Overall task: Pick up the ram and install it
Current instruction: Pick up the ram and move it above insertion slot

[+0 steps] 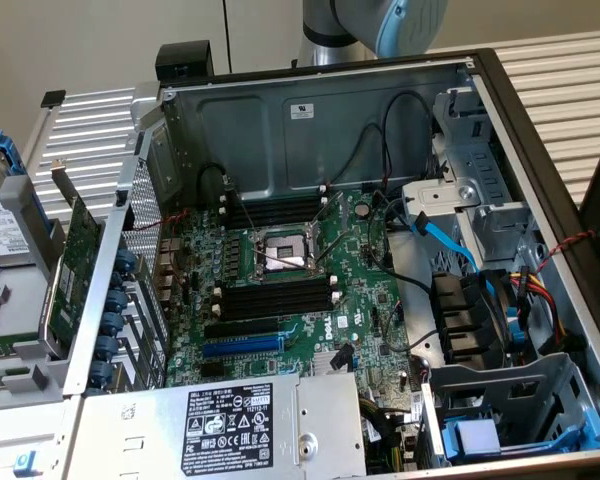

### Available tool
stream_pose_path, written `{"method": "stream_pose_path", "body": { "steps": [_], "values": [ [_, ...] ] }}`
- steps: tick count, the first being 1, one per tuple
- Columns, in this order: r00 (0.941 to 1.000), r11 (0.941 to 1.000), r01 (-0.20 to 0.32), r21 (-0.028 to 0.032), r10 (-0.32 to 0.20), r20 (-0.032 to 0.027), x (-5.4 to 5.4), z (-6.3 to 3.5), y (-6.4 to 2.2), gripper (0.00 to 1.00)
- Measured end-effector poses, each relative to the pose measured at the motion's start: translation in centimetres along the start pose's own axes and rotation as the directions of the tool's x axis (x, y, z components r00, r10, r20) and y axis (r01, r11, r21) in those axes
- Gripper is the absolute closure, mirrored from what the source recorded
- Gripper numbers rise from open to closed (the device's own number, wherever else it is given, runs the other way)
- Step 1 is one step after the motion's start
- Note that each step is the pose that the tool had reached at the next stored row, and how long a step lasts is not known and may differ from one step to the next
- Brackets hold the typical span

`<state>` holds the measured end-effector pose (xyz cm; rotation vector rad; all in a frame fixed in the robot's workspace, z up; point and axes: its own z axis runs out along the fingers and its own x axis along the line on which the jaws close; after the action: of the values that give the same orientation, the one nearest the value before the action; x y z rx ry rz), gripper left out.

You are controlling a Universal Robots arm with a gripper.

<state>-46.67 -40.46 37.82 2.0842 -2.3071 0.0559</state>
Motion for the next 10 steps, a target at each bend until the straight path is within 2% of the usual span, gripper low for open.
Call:
{"method": "stream_pose_path", "body": {
  "steps": [2,4,10],
  "values": [
    [1.0,1.0,0.005,-0.0001,-0.005,0.0015,0.0,0.34,0.06,0.89],
    [0.9999,1.0,0.008,-0.0006,-0.008,0.0074,0.1,0.65,0.12,0.89],
    [0.999,0.9999,0.017,-0.003,-0.017,0.0406,0.9,1.27,0.44,0.89]
  ]
}}
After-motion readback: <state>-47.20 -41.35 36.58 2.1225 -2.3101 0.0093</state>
